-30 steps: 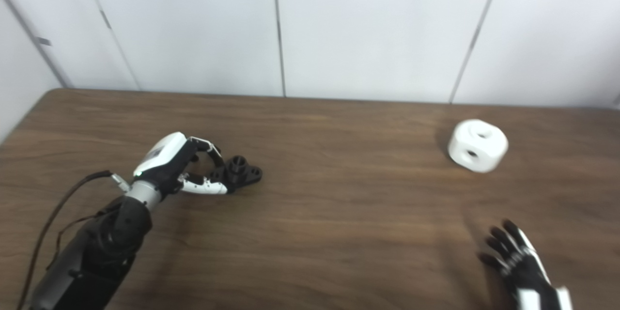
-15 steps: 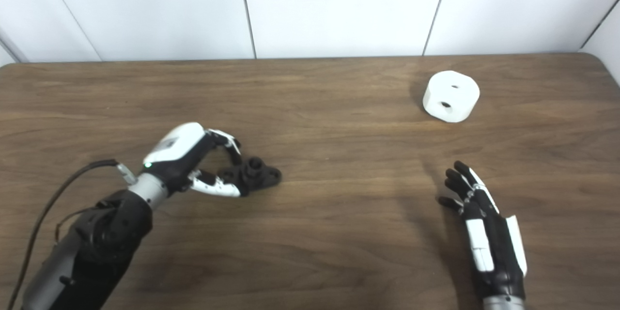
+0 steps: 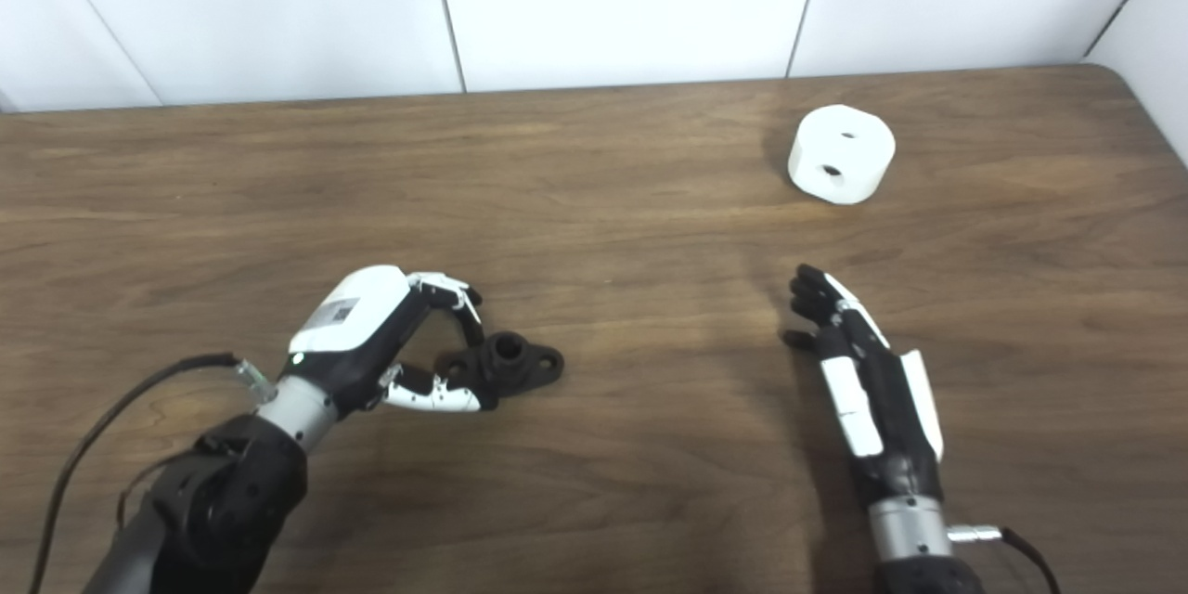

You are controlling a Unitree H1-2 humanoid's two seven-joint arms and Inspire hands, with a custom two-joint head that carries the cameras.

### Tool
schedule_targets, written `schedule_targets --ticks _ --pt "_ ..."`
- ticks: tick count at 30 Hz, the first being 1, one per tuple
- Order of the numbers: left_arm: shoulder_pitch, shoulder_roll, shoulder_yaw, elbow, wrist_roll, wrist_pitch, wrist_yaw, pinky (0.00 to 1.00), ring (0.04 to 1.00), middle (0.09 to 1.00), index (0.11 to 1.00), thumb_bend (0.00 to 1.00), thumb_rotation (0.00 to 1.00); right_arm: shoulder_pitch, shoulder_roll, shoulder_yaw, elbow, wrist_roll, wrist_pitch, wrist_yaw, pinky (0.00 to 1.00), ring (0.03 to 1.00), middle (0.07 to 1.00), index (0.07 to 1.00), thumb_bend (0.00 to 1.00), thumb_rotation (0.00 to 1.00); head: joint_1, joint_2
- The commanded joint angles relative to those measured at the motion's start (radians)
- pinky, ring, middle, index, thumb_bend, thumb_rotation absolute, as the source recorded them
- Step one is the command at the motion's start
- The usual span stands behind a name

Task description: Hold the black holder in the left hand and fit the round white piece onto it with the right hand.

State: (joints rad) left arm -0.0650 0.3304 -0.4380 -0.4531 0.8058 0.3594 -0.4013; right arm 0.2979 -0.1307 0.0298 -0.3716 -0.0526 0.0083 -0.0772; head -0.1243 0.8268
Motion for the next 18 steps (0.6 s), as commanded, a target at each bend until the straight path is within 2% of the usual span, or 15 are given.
schedule_targets --ticks 1,8,12,18 --pt "0.025 -0.002 -0.028 -0.015 0.018 -0.029 -0.026 0.81 0.859 0.783 0.487 0.52 0.05 -0.038 0.048 0.001 -0.043 -0.004 -0.006 -0.003 0.76 0.867 0.861 0.865 0.58 0.97 -0.001 0.001" --pt "0.097 -0.012 -0.050 0.015 0.073 -0.113 0.029 0.85 0.847 0.770 0.487 0.52 0.05 -0.044 0.042 -0.011 -0.078 0.003 0.029 -0.009 0.78 0.879 0.874 0.880 0.53 0.93 -0.013 0.002" --pt "0.134 -0.019 -0.050 0.028 0.100 -0.138 0.035 0.86 0.850 0.775 0.488 0.52 0.05 -0.046 0.037 -0.035 -0.106 0.001 0.063 -0.017 0.78 0.881 0.875 0.883 0.56 0.90 -0.027 -0.001" --pt "0.174 -0.031 -0.048 0.069 0.101 -0.181 0.092 0.86 0.849 0.775 0.488 0.52 0.05 -0.055 0.032 -0.081 -0.133 -0.003 0.091 -0.030 0.84 0.929 0.927 0.954 0.60 0.74 -0.039 -0.012"
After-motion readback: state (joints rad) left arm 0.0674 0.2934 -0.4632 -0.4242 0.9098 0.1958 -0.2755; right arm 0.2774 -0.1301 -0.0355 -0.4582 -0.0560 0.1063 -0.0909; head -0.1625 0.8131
